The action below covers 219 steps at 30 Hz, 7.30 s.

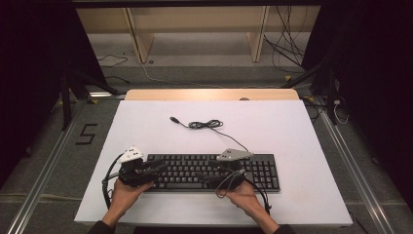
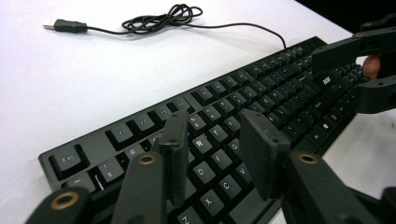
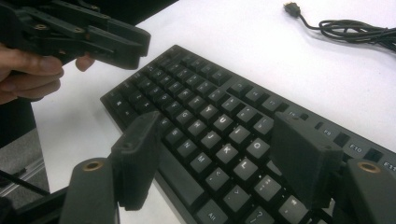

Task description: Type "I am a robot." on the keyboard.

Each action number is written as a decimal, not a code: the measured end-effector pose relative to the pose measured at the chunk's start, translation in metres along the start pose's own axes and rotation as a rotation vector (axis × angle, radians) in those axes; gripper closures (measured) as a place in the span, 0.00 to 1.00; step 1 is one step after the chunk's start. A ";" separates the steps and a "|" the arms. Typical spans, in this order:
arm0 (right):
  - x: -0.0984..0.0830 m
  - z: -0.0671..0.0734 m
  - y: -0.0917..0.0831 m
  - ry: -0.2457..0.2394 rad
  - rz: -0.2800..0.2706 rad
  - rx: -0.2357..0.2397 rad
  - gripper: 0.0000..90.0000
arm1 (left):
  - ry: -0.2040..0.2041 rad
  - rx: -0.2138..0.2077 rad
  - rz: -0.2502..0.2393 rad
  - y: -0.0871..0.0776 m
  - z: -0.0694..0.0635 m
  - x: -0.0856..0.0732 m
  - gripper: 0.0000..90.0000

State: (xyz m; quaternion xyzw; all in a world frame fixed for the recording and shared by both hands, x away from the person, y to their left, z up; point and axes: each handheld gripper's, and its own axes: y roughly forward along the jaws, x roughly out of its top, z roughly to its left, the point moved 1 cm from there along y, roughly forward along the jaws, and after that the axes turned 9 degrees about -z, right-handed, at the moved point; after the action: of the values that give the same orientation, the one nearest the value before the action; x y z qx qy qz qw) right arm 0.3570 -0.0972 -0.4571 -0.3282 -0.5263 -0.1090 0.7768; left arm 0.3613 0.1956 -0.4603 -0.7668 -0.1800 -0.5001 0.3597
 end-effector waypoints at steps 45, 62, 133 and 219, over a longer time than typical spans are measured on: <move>-0.006 0.004 -0.007 -0.010 0.011 0.007 0.36 | 0.050 -0.040 0.193 0.060 -0.003 0.000 0.99; -0.005 0.003 -0.008 -0.013 0.004 0.004 0.36 | 0.038 -0.057 0.213 0.065 -0.003 -0.005 0.99; -0.009 -0.004 -0.003 -0.029 0.063 -0.063 0.74 | -0.035 -0.082 -0.079 -0.019 -0.005 -0.009 0.36; -0.006 -0.008 -0.031 -0.023 -0.026 -0.016 0.57 | -0.019 -0.091 -0.070 -0.026 -0.011 -0.016 0.33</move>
State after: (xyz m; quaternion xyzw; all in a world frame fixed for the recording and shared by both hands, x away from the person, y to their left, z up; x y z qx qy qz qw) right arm 0.3444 -0.1266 -0.4522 -0.3286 -0.5385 -0.1198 0.7666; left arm 0.3306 0.2064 -0.4626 -0.7804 -0.1873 -0.5129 0.3048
